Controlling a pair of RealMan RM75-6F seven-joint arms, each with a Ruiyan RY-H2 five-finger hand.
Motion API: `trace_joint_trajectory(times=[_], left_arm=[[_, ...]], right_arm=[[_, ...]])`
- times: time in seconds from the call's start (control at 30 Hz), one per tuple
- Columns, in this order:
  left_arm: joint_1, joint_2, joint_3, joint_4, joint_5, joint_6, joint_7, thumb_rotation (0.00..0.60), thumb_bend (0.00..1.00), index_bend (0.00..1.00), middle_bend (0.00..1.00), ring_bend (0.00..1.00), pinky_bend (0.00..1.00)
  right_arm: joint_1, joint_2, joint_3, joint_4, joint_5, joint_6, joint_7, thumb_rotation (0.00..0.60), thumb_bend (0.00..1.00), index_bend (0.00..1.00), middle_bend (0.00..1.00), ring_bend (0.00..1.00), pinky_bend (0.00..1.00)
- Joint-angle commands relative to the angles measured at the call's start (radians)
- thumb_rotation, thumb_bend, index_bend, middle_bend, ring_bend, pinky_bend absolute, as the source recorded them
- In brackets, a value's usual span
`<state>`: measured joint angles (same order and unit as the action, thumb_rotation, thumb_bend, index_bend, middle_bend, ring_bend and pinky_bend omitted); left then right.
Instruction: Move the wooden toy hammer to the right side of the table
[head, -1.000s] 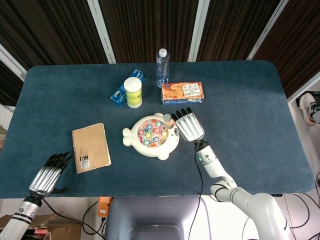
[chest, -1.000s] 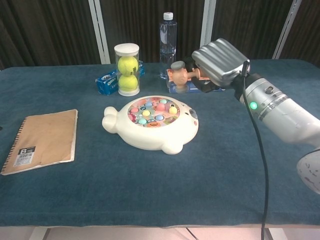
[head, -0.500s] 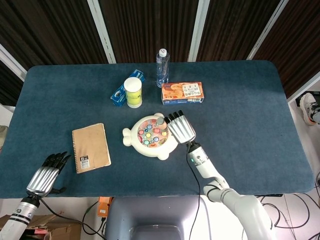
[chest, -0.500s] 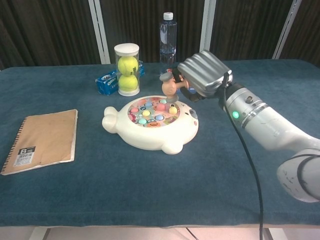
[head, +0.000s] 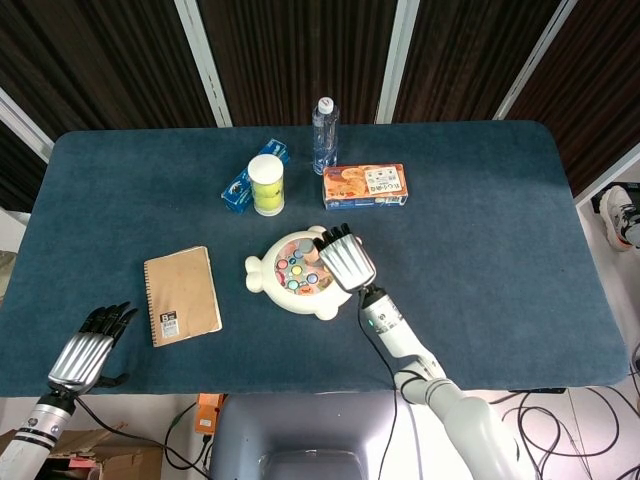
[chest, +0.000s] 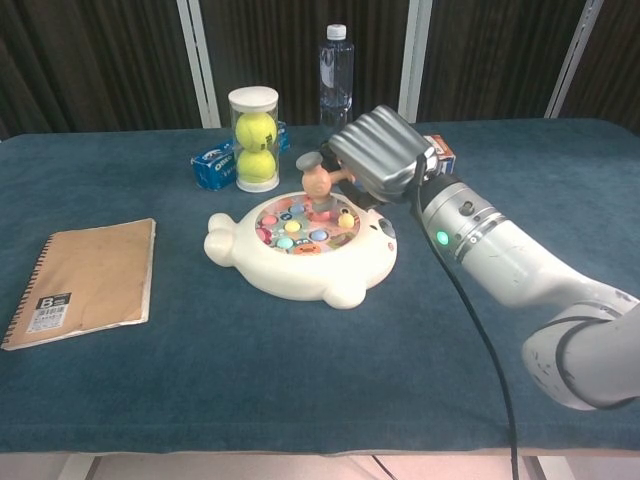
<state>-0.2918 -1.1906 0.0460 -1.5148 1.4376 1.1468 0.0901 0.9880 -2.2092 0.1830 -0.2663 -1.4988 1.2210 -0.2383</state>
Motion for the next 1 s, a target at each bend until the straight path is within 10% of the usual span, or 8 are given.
trace_joint_trajectory(times=[0.03,1.0], left_arm=[[0.0,0.0,0.001,0.001,0.0,-0.001,-0.001,0.6,0.12,0.0,0.0,0.0,0.08],[-0.003,-0.006,0.005,-0.001,0.011,-0.01,0.01,0.6,0.12,0.0,0.0,0.0,0.08]], right_arm=[[0.003,-0.007,-0.004,0.015,-0.001,0.008,-0.004,0.6,0.48,1.0,0.85,0.69,0.69],[-0.066,0.06,-0.041,0.008,-0.011,0.119,0.054,0.6,0.48,1.0,0.85,0.69,0.69]])
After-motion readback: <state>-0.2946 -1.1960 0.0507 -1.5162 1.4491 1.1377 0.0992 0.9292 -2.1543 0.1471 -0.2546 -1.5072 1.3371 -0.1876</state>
